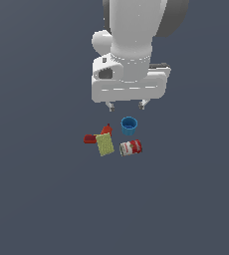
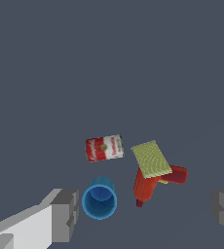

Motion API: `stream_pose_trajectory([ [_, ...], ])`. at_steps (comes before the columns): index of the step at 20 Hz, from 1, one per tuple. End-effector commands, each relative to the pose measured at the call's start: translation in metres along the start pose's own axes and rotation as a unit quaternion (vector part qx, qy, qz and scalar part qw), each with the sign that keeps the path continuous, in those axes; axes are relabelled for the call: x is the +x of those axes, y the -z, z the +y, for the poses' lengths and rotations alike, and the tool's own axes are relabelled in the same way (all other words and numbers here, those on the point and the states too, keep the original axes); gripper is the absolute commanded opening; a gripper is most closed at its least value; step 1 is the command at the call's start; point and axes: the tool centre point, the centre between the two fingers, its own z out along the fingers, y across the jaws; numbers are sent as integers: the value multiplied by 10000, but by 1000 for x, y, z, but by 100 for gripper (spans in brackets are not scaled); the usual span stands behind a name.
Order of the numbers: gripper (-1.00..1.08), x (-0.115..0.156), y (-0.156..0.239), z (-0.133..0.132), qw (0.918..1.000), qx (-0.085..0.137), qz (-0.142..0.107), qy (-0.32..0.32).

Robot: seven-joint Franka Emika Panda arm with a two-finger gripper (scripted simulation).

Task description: Pick up a designated object from a clutter of objects.

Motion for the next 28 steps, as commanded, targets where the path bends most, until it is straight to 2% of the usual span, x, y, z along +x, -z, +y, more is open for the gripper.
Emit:
stream_pose_trajectory([
  [1, 108, 0, 0, 0, 10000, 0, 0, 0],
  [10, 108, 4, 3, 11, 10000, 7, 46, -30],
  [16, 108, 2, -12, 15, 9998, -94, -42, -143],
  [22, 108, -4, -46, 24, 9984, -337, -236, -392],
  [28, 108, -19, -98, 37, 9934, -724, -508, -733],
])
